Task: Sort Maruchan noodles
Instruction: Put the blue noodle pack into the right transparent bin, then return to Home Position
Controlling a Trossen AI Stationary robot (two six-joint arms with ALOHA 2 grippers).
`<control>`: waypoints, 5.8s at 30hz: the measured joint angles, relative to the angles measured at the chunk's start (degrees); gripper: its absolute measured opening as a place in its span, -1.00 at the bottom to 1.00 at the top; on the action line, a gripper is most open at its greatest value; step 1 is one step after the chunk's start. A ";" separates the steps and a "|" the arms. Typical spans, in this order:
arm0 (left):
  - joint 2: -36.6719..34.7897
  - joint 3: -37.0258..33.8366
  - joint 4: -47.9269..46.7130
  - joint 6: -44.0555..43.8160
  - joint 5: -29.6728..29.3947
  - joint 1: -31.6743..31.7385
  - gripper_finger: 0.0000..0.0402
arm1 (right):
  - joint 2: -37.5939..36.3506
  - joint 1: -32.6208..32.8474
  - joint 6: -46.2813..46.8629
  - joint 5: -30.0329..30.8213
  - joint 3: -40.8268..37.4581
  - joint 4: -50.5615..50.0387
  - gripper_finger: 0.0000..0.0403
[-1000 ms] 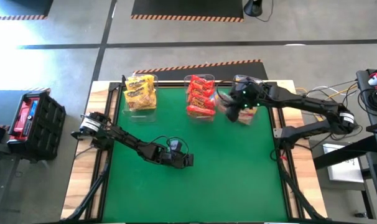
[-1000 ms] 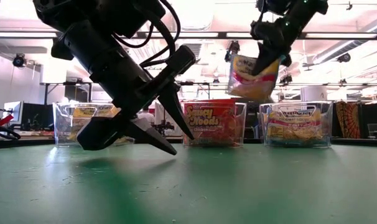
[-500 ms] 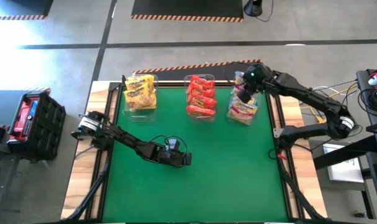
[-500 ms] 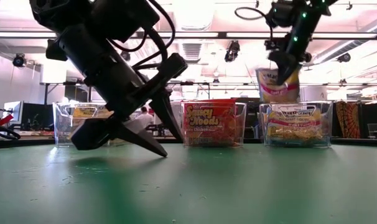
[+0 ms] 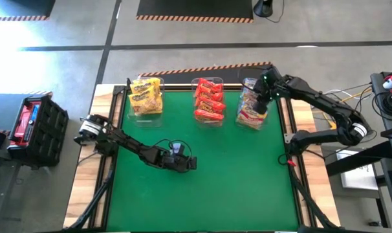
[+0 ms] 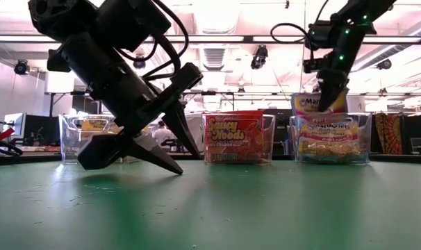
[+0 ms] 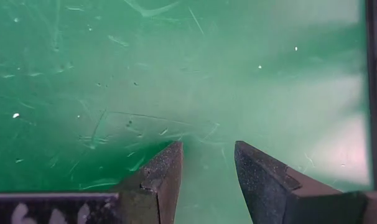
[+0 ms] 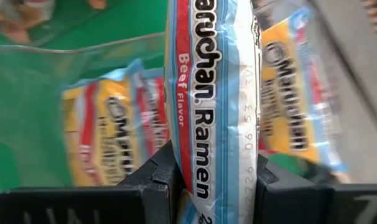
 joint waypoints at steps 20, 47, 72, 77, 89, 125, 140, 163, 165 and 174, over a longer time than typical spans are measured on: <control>-0.90 -3.93 6.70 1.29 -1.19 1.03 -0.33 | -0.06 -0.70 9.36 3.82 1.92 0.31 0.04; -54.81 -4.58 -35.55 32.63 -10.84 11.45 -0.33 | -9.14 -0.64 16.32 -4.95 20.78 -15.94 0.03; -69.88 7.07 -44.53 66.66 -12.41 11.22 -0.33 | -40.83 -0.61 38.86 -3.52 2.32 -13.34 0.03; -69.98 8.71 -45.09 68.81 -15.16 11.22 -0.33 | -47.99 -0.61 43.11 -3.15 -4.85 -9.37 0.03; -69.50 8.67 -45.06 68.07 -19.12 11.22 -0.33 | -59.22 -0.61 50.17 -4.02 -25.35 7.40 0.03; -69.47 8.58 -46.17 63.57 -19.38 11.24 -0.33 | -59.34 -0.64 51.15 -1.76 -48.68 28.38 0.03; -69.40 6.65 -55.61 66.08 -18.59 11.22 -0.33 | -58.51 -0.64 51.71 20.22 -49.01 28.54 0.03; -69.74 -27.85 -18.07 66.44 -26.83 11.30 -0.33 | -58.53 -0.64 52.80 20.19 -49.09 28.50 0.03; -70.03 -30.08 -17.89 63.32 -26.88 11.30 -0.33 | -58.53 -0.64 52.80 20.19 -49.10 28.52 0.03; -73.98 -37.28 -16.02 56.94 -26.88 11.30 -0.33 | -58.53 -0.64 52.80 20.19 -49.14 28.76 0.03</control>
